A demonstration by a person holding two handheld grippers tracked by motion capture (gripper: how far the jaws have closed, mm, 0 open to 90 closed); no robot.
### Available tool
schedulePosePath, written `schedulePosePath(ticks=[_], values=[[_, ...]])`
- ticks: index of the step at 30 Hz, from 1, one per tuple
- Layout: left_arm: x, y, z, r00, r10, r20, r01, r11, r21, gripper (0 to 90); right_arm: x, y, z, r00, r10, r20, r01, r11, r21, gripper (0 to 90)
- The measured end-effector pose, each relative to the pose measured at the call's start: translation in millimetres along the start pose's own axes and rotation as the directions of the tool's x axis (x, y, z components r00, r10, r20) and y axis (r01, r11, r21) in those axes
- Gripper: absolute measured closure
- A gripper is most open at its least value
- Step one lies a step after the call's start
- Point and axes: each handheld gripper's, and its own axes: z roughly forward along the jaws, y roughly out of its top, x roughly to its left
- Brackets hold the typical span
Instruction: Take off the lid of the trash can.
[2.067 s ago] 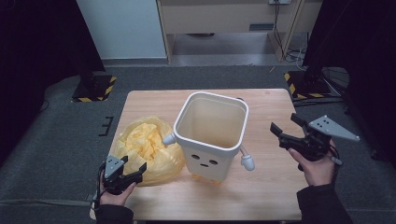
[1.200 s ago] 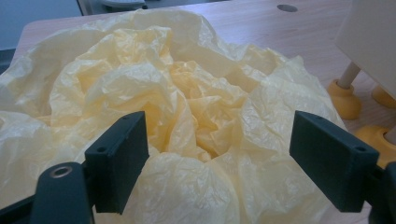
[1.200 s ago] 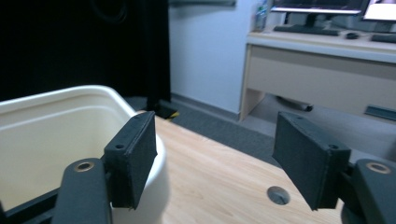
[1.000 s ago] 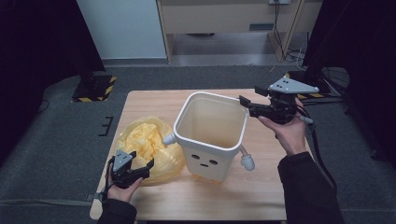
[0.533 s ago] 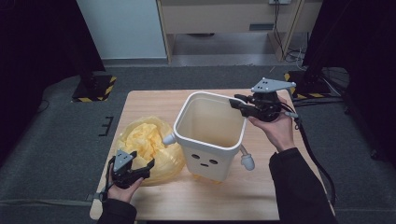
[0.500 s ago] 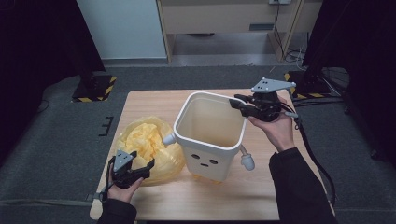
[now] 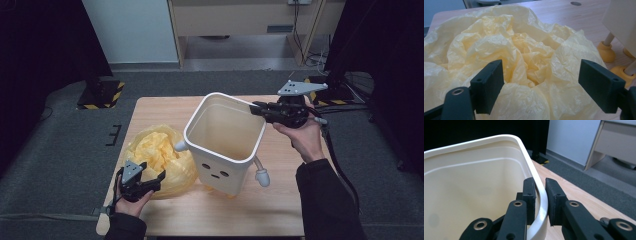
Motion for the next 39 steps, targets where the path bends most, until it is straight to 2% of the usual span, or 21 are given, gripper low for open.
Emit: schedulePosePath(ticks=[8, 12, 21, 39], values=[[0.3, 0.1, -0.1, 1.0, -0.001, 0.0, 0.001, 1.0, -0.001, 20.0, 1.0, 3.7, -8.4, 1.0, 0.005, -0.007, -0.005, 0.999, -0.033, 78.8], [0.2, 0.1, -0.2, 1.0, 0.0, 0.0, 0.0, 1.0, -0.001, 20.0, 0.6, 5.8, -11.1, 0.9995, 0.027, -0.019, -0.028, 0.998, -0.058, 78.4], [0.3, 0.1, -0.1, 1.0, 0.001, 0.0, -0.001, 1.0, 0.0, 20.0, 0.4, 10.7, -15.5, 0.9975, 0.064, -0.03, -0.066, 0.995, -0.071, 78.4], [0.4, 0.2, -0.3, 1.0, 0.002, 0.001, -0.002, 1.0, 0.0, 20.0, 2.5, 20.7, -19.6, 0.9963, 0.083, -0.022, -0.085, 0.991, -0.103, 78.2]])
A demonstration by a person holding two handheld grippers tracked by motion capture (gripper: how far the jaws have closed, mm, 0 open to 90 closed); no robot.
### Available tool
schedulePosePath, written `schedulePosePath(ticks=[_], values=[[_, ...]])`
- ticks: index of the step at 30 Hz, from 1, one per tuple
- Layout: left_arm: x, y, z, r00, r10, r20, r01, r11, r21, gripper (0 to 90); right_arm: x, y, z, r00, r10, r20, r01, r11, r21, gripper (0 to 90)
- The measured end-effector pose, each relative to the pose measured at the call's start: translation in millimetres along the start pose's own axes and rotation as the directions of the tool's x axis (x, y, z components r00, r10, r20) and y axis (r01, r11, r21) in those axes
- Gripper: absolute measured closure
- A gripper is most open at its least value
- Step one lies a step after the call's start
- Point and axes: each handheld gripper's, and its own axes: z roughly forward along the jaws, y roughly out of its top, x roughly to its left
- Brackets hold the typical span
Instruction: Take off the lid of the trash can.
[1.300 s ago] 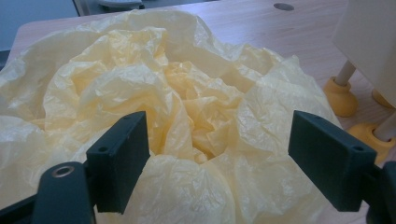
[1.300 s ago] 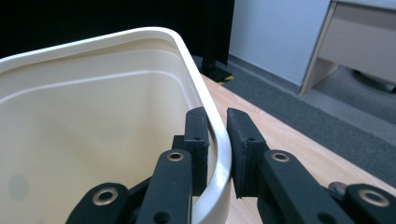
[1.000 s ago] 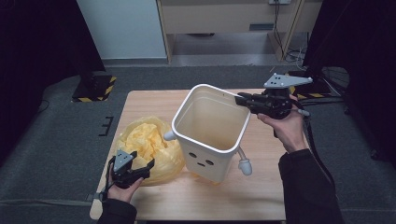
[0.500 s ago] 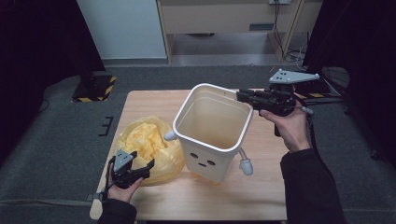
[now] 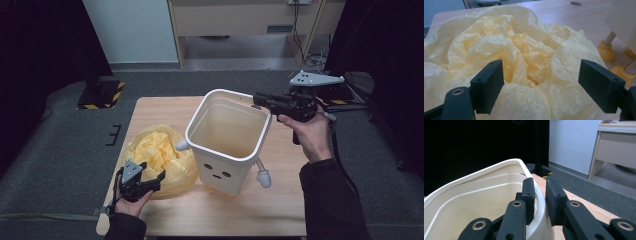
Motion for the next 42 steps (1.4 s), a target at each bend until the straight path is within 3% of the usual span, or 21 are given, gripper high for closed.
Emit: schedulePosePath(ticks=[2, 6, 12, 16, 21, 30, 35, 36, 37, 38, 42], values=[[-0.1, 0.0, -0.1, 1.0, 0.0, 0.0, 0.0, 1.0, 0.0, 20.0, 0.5, -0.6, 1.4, 1.0, 0.003, 0.001, -0.003, 1.0, 0.006, 78.4], [-0.2, 0.0, -0.2, 1.0, 0.001, -0.001, -0.001, 1.0, -0.001, 20.0, 3.5, -4.6, 6.2, 0.9988, -0.042, 0.026, 0.041, 0.998, 0.055, 79.4], [-0.2, 0.0, 0.3, 1.0, 0.001, 0.0, -0.001, 1.0, 0.001, 20.0, 6.0, -7.3, 6.4, 0.9948, -0.091, 0.046, 0.087, 0.994, 0.069, 79.9], [-0.4, 0.1, -0.1, 1.0, 0.002, 0.0, -0.002, 1.0, 0.0, 20.0, 4.8, -8.1, 5.7, 0.9973, -0.064, 0.036, 0.062, 0.997, 0.054, 80.2], [0.2, -0.1, 0.2, 1.0, -0.001, 0.0, 0.001, 1.0, 0.0, 20.0, -3.4, -2.1, -2.8, 1.0, 0.006, 0.005, -0.006, 1.0, -0.023, 80.6], [-0.3, -0.1, 0.2, 1.0, 0.003, -0.001, -0.003, 1.0, 0.001, 20.1, -9.8, 3.2, -24.0, 0.9953, 0.016, 0.096, -0.009, 0.997, -0.075, 80.5], [0.1, -0.1, 0.0, 1.0, 0.001, -0.001, -0.001, 1.0, 0.0, 20.1, -15.2, 3.1, -36.4, 0.9783, 0.035, 0.204, -0.009, 0.992, -0.128, 80.4], [0.0, -0.1, 0.0, 1.0, 0.001, -0.001, -0.001, 1.0, 0.0, 20.1, -17.8, 1.6, -42.0, 0.9654, 0.044, 0.257, -0.006, 0.989, -0.145, 80.4], [-0.1, 0.0, 0.0, 1.0, 0.002, -0.001, -0.002, 1.0, 0.0, 20.1, -19.1, 0.6, -44.7, 0.9578, 0.044, 0.284, 0.0, 0.988, -0.152, 80.4], [-0.2, 0.0, 0.0, 1.0, 0.003, -0.002, -0.003, 1.0, 0.0, 20.1, -19.1, 0.6, -44.7, 0.9578, 0.044, 0.284, 0.0, 0.988, -0.152, 80.4], [-0.3, -0.1, 0.0, 1.0, 0.003, -0.002, -0.003, 1.0, 0.0, 20.1, -25.5, -5.1, -57.4, 0.9282, 0.076, 0.364, -0.001, 0.979, -0.202, 80.3]])
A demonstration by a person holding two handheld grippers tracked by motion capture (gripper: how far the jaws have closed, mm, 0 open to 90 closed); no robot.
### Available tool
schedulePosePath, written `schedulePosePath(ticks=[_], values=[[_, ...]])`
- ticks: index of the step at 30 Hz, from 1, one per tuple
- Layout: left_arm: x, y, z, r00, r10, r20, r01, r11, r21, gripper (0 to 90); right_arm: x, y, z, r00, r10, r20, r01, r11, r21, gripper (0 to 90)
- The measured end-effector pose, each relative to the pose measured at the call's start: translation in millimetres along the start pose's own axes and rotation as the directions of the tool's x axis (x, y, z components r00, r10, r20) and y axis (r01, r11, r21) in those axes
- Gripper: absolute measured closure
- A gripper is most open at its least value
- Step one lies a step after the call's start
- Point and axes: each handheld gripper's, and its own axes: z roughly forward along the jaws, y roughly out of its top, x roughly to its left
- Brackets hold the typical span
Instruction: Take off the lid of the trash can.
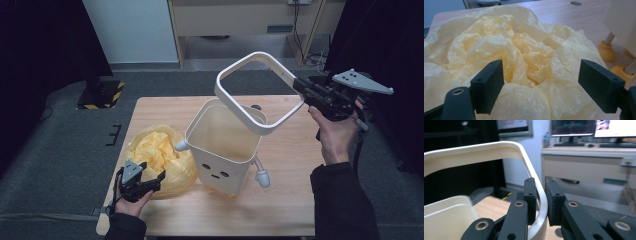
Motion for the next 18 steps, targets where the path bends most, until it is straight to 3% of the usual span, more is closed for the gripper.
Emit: schedulePosePath(ticks=[4, 8, 12, 16, 18], values=[[0.1, -0.1, 0.2, 1.0, -0.001, -0.001, 0.001, 1.0, 0.0, 20.1, -9.8, -4.0, -9.7, 0.9967, 0.011, 0.08, -0.008, 0.999, -0.038, 80.3], [0.1, -0.2, 0.1, 1.0, 0.0, -0.001, 0.0, 1.0, 0.001, 20.1, -16.8, -9.0, -17.7, 0.9868, -0.002, 0.162, 0.012, 0.998, -0.061, 80.2], [0.1, -0.2, -0.1, 1.0, 0.0, -0.001, 0.0, 1.0, 0.0, 20.1, -24.7, -16.3, -23.3, 0.9779, 0.02, 0.208, -0.004, 0.997, -0.081, 80.2], [0.2, -0.2, -0.1, 1.0, 0.0, -0.002, 0.0, 1.0, -0.001, 20.1, -36.3, -28.3, -28.3, 0.9609, 0.045, 0.273, -0.022, 0.996, -0.086, 80.1], [0.2, -0.1, -0.2, 1.0, 0.0, -0.002, 0.0, 1.0, -0.002, 20.1, -39.2, -31.2, -28.7, 0.9582, 0.054, 0.281, -0.031, 0.996, -0.084, 80.1]])
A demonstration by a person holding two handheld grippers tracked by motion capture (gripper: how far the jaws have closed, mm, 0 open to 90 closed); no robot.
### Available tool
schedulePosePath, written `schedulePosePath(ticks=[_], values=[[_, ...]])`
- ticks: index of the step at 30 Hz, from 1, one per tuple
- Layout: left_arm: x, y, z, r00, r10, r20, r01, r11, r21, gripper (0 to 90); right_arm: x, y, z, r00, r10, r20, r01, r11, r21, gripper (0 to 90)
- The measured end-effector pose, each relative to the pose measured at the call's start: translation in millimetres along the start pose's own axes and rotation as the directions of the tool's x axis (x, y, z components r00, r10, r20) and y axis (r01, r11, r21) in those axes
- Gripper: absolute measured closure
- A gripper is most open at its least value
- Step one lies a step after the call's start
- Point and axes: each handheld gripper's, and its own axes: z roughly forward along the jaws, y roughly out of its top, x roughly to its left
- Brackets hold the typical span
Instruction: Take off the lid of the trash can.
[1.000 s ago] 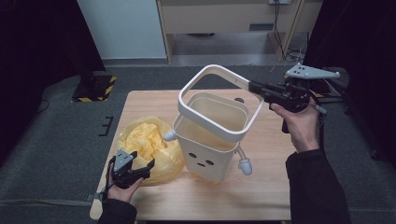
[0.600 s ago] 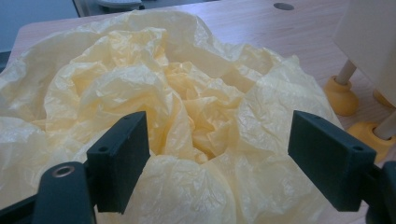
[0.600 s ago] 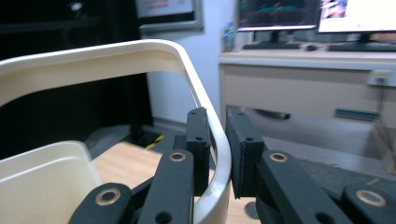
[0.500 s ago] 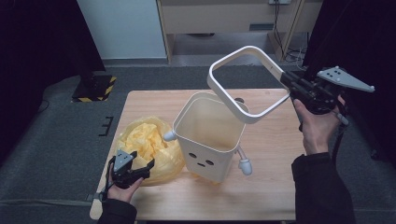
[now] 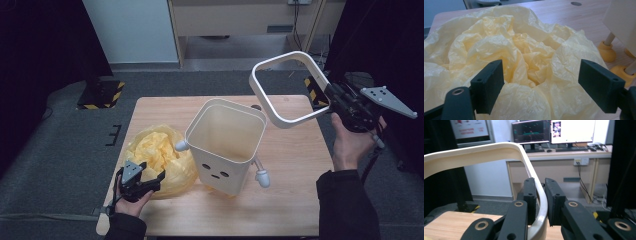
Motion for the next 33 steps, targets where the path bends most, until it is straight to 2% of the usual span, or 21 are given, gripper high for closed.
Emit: schedulePosePath(ticks=[1, 2, 8, 12, 18, 25, 27, 28, 29, 33], values=[[-0.1, 0.0, -0.1, 1.0, 0.001, 0.0, -0.001, 1.0, -0.001, 20.1, -6.0, -5.9, 0.1, 0.9997, 0.004, 0.026, -0.004, 1.0, 0.009, 80.2], [-0.1, 0.0, -0.2, 1.0, 0.001, 0.0, -0.001, 1.0, -0.001, 20.1, -6.0, -5.9, 0.1, 0.9997, 0.004, 0.026, -0.004, 1.0, 0.009, 80.2], [-0.2, 0.1, -0.3, 1.0, 0.001, -0.001, -0.001, 1.0, -0.002, 20.2, -21.5, -27.5, -2.5, 0.9936, 0.009, 0.112, -0.011, 1.0, 0.013, 80.1], [-0.2, 0.0, -0.2, 1.0, 0.002, -0.002, -0.002, 1.0, -0.002, 20.2, -27.7, -45.0, -2.2, 0.9905, 0.016, 0.136, -0.021, 0.999, 0.034, 80.1], [-0.1, 0.0, -0.3, 1.0, 0.0, -0.003, 0.0, 1.0, -0.003, 20.2, -32.6, -79.2, 1.0, 0.9871, 0.002, 0.16, -0.018, 0.995, 0.099, 80.0], [-0.2, 0.0, -0.5, 1.0, -0.002, -0.004, 0.002, 1.0, -0.007, 20.2, -35.6, -127.0, 5.2, 0.9837, -0.016, 0.179, -0.02, 0.98, 0.199, 79.9], [-0.1, 0.0, -0.5, 1.0, -0.003, -0.004, 0.003, 1.0, -0.008, 20.2, -35.6, -140.3, 5.5, 0.9843, -0.014, 0.176, -0.027, 0.974, 0.225, 79.9], [-0.1, 0.0, -0.5, 1.0, -0.003, -0.004, 0.003, 1.0, -0.008, 20.2, -36.0, -152.1, 5.6, 0.9849, -0.014, 0.173, -0.03, 0.968, 0.25, 79.8], [-0.1, 0.0, -0.5, 1.0, -0.002, -0.004, 0.002, 1.0, -0.008, 20.2, -36.0, -152.1, 5.6, 0.9849, -0.014, 0.173, -0.03, 0.968, 0.25, 79.8], [-0.2, 0.0, -0.6, 1.0, -0.001, -0.005, 0.001, 1.0, -0.008, 20.2, -38.1, -170.8, 5.4, 0.9842, -0.026, 0.175, -0.026, 0.957, 0.29, 79.9]])
